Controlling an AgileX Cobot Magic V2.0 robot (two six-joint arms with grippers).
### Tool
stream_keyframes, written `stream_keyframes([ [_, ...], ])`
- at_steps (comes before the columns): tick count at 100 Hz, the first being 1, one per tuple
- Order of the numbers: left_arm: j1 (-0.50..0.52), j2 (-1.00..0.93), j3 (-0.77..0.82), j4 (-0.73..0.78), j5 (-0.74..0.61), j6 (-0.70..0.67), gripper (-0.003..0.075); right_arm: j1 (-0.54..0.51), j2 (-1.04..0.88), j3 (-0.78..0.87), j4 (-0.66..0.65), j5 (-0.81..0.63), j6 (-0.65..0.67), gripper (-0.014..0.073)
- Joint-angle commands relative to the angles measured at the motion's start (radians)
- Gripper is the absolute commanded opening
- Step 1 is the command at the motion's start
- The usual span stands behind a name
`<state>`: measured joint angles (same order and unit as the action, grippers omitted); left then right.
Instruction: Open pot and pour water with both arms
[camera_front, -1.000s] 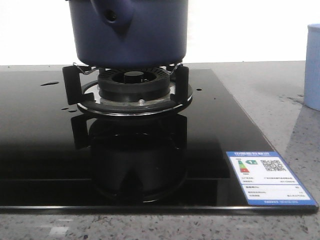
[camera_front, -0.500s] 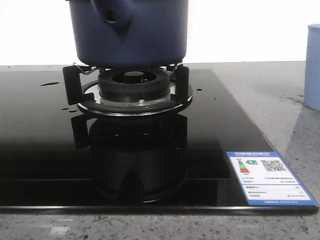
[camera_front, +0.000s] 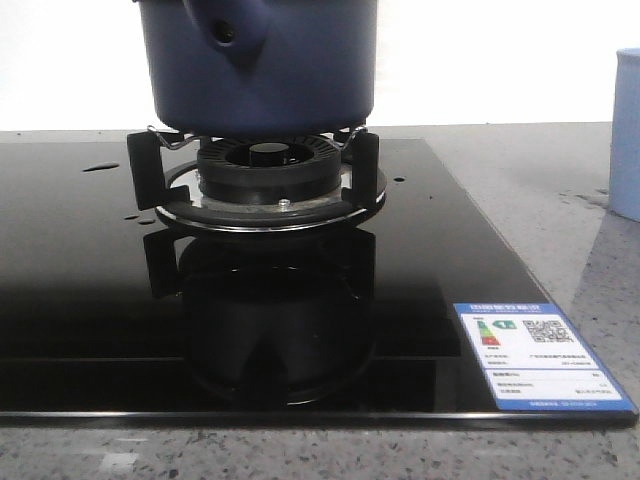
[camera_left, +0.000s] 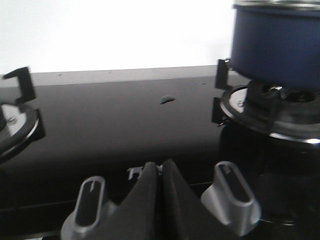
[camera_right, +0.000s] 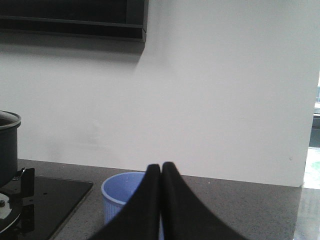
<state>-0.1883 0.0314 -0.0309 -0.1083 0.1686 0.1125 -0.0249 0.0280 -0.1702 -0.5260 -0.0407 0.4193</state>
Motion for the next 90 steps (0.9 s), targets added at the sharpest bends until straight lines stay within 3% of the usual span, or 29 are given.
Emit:
stream_keyframes([
  [1, 0.032, -0.028, 0.018, -0.003, -0.081, -0.015, -0.0019, -0.002, 0.012, -0.025, -0.009, -0.072, 0.0, -0.0069],
  [13, 0.077, -0.063, 0.064, -0.052, -0.037, -0.017, -0.0019, -0.002, 0.012, -0.025, -0.009, -0.072, 0.0, -0.0069],
  [31, 0.135, -0.063, 0.064, -0.07, 0.138, -0.017, -0.0019, -0.002, 0.012, -0.025, -0.009, -0.072, 0.0, -0.0069],
  [90, 0.144, -0.063, 0.064, -0.087, 0.14, -0.018, -0.0019, -0.002, 0.012, -0.025, -0.009, -0.072, 0.0, -0.0069],
])
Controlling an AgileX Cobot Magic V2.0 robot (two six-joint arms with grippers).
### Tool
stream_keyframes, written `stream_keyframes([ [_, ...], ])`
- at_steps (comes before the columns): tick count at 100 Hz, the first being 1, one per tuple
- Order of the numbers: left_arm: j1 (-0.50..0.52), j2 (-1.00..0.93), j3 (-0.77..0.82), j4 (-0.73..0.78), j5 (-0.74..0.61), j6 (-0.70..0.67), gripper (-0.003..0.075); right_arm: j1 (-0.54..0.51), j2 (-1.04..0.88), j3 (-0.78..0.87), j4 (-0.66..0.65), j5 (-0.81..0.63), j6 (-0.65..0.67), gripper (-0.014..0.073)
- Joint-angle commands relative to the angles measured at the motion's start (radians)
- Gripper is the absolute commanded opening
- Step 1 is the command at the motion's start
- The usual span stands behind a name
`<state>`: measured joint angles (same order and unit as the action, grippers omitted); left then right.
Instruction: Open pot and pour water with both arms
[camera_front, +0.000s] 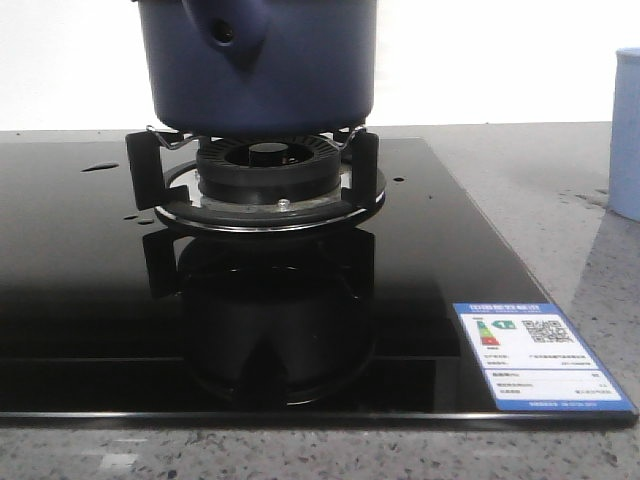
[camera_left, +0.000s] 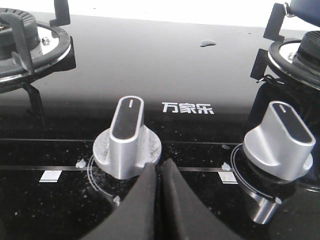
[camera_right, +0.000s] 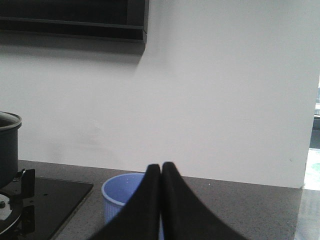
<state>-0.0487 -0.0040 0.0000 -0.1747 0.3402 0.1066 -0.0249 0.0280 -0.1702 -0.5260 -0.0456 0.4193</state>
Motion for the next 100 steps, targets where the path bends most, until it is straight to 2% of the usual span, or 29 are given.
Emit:
stream_keyframes([
  [1, 0.004, -0.028, 0.033, -0.02, -0.032, -0.013, -0.0019, -0.002, 0.012, -0.025, -0.009, -0.067, 0.0, -0.0069],
  [44, 0.004, -0.028, 0.033, -0.02, -0.032, -0.013, -0.0019, -0.002, 0.012, -0.017, -0.004, -0.045, 0.0, -0.0069],
  [53, 0.004, -0.028, 0.033, -0.02, -0.032, -0.013, -0.0019, -0.002, 0.012, 0.012, 0.13, 0.015, -0.015, -0.0069],
  [65, 0.004, -0.028, 0.033, -0.02, -0.032, -0.013, -0.0019, -0.006, 0.012, 0.076, 0.331, 0.131, -0.201, -0.0069],
  [83, 0.004, -0.028, 0.033, -0.02, -0.032, -0.013, -0.0019, -0.006, 0.01, 0.209, 0.345, 0.127, -0.221, -0.0069],
  [88, 0.004, -0.028, 0.033, -0.02, -0.032, -0.013, -0.0019, -0.006, 0.008, 0.203, 0.345, 0.213, -0.221, -0.0069],
  [100, 0.004, -0.026, 0.033, -0.02, -0.032, -0.013, -0.0019, -0.006, -0.021, 0.205, 0.395, 0.286, -0.221, -0.0069],
])
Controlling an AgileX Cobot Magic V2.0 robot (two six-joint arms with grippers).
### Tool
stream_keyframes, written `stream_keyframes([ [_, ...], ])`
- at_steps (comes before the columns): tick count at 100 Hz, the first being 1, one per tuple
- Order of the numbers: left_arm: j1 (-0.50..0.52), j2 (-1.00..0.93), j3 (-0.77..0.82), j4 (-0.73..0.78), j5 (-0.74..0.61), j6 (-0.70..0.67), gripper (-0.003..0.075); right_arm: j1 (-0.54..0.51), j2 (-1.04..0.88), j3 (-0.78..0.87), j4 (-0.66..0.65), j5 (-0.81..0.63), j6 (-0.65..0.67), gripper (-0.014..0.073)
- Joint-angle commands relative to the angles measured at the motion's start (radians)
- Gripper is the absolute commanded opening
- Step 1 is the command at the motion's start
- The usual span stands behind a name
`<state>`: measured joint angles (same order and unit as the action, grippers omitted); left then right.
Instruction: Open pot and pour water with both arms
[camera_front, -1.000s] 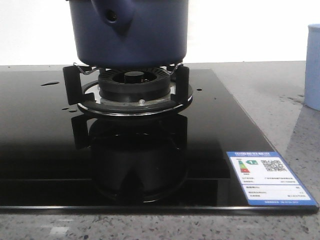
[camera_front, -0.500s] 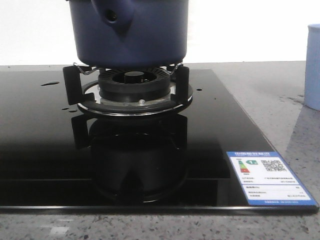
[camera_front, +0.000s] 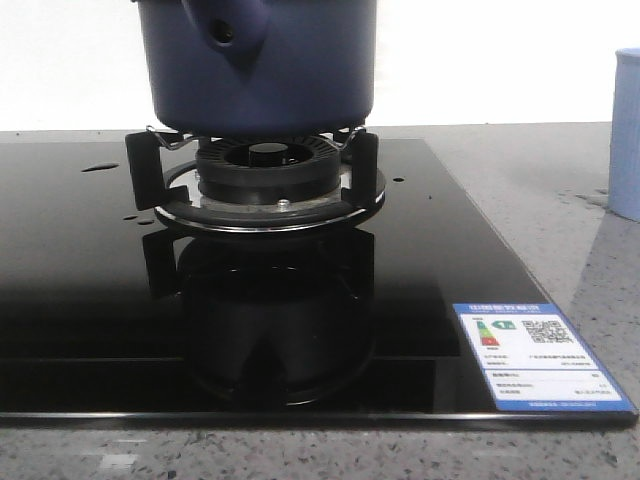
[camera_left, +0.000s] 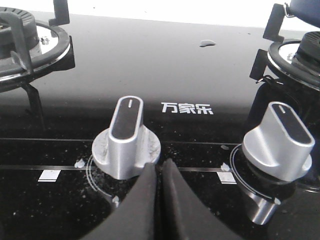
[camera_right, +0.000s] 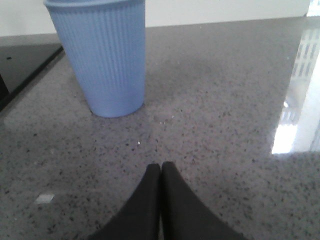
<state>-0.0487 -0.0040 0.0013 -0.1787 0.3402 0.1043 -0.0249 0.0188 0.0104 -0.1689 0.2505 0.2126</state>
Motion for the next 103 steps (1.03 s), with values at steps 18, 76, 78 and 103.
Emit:
stream_keyframes([
  [18, 0.004, -0.026, 0.032, -0.016, -0.032, -0.01, -0.0019, -0.006, -0.047, 0.025, 0.079, 0.057, -0.014, -0.0069],
  [76, 0.004, -0.026, 0.032, -0.016, -0.032, -0.01, -0.0019, -0.006, -0.047, 0.025, 0.079, 0.055, -0.014, -0.0069],
  [78, 0.004, -0.026, 0.032, -0.016, -0.032, -0.01, -0.0019, -0.006, -0.047, 0.025, 0.079, 0.055, -0.014, -0.0069],
  [103, 0.004, -0.026, 0.032, -0.016, -0.032, -0.01, -0.0019, -0.006, -0.047, 0.025, 0.079, 0.055, -0.014, -0.0069],
])
